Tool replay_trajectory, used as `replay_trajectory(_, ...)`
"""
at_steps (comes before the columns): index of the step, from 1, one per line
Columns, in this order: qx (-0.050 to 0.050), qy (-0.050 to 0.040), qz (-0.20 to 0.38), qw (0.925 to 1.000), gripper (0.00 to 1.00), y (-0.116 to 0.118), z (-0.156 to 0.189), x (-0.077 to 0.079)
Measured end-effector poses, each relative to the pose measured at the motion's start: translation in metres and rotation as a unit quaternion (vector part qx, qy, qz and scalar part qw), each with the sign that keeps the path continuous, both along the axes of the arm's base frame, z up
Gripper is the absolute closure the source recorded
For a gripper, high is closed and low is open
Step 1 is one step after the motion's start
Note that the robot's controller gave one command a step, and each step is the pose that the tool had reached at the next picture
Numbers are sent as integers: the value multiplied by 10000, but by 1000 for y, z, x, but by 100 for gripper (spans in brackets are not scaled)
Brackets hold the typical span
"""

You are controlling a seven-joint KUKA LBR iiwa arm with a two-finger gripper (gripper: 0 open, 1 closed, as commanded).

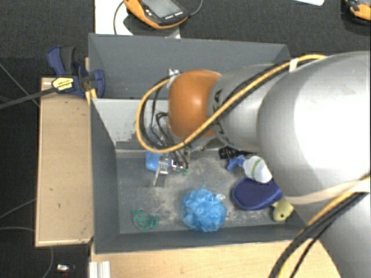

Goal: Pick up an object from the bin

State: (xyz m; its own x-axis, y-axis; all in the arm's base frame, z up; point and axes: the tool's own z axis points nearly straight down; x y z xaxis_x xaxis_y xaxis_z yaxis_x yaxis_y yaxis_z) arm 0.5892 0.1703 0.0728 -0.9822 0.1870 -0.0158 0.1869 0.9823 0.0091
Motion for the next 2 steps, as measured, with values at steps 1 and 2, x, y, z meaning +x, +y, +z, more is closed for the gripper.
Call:
replay_trajectory(1, 1, 9, -230, 9997, 100, 5, 0, -3)
replay_trajectory(2, 1, 9, -233, 9997, 100, 5, 0, -3)
